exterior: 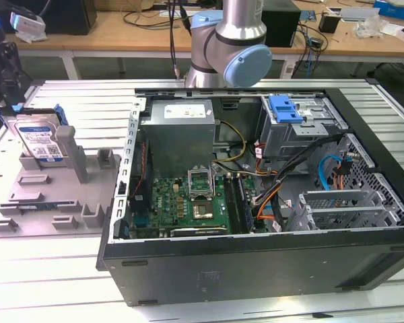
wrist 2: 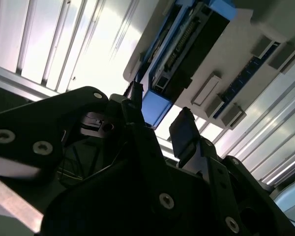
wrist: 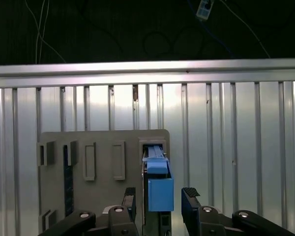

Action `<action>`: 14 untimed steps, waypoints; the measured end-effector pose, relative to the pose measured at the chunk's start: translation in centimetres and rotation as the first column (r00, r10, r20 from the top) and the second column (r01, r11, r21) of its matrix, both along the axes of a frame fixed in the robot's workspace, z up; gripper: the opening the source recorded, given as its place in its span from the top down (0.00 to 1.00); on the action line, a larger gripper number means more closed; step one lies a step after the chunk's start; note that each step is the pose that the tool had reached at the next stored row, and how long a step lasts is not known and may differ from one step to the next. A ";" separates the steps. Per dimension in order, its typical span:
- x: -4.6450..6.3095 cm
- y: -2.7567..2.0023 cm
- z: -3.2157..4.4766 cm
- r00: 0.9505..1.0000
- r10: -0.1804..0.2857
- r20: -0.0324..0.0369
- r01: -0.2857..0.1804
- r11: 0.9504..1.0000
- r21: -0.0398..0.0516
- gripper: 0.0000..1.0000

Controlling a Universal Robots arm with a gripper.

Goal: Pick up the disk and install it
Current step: 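Pick up the disk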

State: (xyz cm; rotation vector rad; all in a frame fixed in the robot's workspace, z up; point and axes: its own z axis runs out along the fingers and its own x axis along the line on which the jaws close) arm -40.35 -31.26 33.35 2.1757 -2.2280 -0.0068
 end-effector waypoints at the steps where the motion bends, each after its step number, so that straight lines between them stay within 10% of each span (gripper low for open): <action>1: 0.0 0.00 -0.03 1.000 0.000 0.000 0.000 1.000 0.000 0.50; 14: 0.0 0.00 -0.96 1.000 -0.002 0.000 0.002 1.000 0.000 0.50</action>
